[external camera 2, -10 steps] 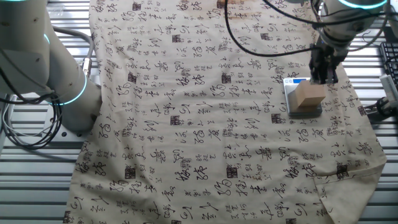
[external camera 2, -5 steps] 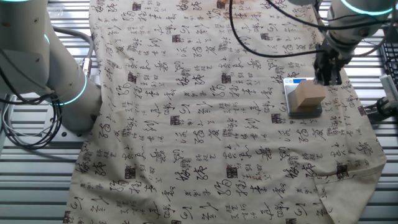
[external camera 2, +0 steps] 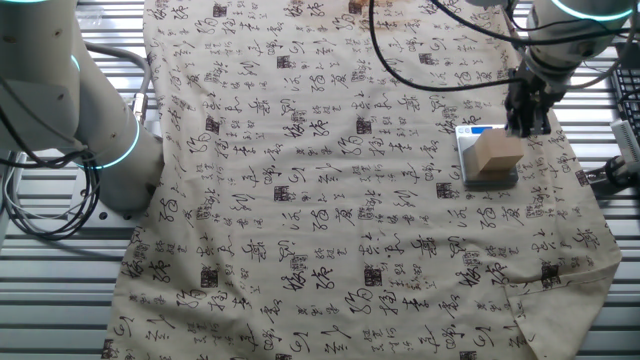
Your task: Remove the object from the scale
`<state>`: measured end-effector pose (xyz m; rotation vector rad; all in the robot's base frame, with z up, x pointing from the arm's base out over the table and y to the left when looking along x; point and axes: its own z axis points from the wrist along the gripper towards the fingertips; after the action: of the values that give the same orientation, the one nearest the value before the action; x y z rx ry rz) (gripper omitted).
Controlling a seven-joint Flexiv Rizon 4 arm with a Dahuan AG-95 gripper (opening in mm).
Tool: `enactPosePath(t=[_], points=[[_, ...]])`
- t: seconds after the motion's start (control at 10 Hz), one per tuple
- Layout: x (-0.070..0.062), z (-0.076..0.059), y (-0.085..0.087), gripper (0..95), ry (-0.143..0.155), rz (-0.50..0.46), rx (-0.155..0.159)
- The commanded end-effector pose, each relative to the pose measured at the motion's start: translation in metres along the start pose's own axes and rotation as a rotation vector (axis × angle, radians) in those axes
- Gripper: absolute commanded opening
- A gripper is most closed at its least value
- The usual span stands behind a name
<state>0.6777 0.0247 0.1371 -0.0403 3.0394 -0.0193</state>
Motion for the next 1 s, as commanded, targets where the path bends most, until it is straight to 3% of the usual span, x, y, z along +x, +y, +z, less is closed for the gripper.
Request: enactPosePath(t=[0.1, 0.2, 0.3, 0.4, 0.8, 0.9, 1.0], points=[[0.000, 0.000, 0.000, 38.0, -0.002, -0.001, 0.001], [0.000, 0.001, 0.000, 57.0, -0.006, -0.012, 0.001], [0.000, 0.002, 0.000, 57.0, -0.007, -0.017, 0.001], [0.000, 0.004, -0.001, 76.0, -0.015, -0.020, 0.003], [-0.006, 0.008, 0.003, 76.0, -0.019, -0.023, -0.001], [-0.010, 0.011, 0.005, 95.0, -0.018, -0.026, 0.000], [-0.012, 0.015, 0.006, 95.0, -0.020, -0.030, 0.000]])
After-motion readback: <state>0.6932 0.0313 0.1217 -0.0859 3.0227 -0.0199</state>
